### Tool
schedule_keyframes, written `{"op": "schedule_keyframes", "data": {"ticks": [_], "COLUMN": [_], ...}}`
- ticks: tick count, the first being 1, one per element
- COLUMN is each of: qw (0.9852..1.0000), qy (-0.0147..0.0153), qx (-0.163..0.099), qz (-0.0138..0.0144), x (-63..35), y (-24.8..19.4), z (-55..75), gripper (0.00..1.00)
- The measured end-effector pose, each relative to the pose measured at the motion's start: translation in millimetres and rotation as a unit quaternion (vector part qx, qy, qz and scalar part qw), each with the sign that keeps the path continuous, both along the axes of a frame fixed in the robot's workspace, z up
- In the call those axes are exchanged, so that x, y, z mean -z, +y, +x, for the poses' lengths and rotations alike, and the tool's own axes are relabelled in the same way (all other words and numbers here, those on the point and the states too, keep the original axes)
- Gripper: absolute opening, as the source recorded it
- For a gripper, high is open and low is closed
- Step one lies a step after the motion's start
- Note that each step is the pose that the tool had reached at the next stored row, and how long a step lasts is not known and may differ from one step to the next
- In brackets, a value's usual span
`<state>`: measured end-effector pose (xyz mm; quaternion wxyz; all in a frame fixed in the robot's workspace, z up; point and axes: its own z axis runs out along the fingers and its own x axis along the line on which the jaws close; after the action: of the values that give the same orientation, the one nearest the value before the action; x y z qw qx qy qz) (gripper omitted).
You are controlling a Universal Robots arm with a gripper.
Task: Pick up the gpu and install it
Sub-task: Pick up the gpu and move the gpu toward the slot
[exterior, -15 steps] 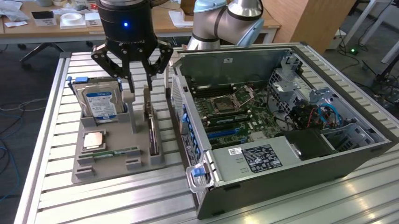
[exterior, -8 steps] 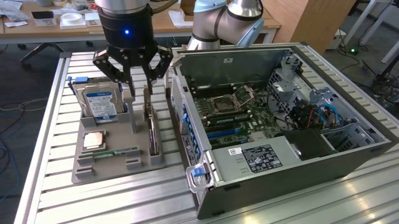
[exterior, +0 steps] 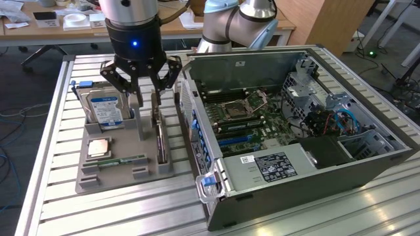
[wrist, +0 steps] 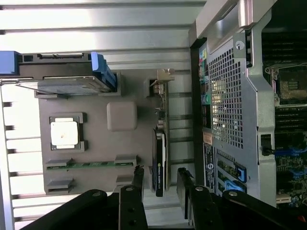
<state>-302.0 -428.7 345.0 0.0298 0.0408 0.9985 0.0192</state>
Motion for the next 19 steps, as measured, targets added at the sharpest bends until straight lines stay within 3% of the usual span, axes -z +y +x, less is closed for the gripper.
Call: {"op": "schedule_keyframes", "data": {"ticks": [19], "qw": [1.0000], "qy": [0.0000], "qx": [0.004], "qz": [0.0000], "x": [31.8], "y": [0.0], "z": [0.0], "gripper": [0.42]}}
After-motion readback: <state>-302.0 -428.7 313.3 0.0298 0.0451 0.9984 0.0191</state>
